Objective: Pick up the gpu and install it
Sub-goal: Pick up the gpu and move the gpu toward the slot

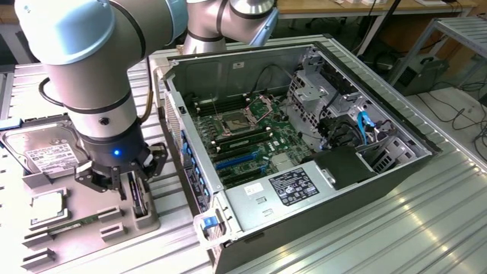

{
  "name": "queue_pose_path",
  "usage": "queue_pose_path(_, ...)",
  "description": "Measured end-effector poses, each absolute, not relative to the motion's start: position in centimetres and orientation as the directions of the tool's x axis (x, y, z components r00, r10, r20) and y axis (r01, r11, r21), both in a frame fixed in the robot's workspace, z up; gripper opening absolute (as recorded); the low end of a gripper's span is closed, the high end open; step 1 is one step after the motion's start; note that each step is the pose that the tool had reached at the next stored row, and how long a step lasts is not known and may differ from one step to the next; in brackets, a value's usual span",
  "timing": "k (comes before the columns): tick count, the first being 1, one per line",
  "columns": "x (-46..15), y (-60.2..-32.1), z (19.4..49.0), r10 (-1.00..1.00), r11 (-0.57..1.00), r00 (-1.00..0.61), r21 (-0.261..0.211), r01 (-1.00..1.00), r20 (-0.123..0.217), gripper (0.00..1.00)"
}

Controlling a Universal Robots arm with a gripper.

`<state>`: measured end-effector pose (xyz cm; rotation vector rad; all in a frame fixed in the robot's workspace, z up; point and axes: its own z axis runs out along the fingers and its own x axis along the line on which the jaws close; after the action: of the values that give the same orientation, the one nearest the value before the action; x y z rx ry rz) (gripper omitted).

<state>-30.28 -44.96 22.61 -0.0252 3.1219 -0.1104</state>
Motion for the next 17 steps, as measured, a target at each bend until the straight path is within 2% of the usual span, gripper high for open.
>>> queue_pose_path(17, -30.2, -43.7, 22.2, -0.017, 0.997, -1.0, -0.071, -0.015, -0.017, 0.45)
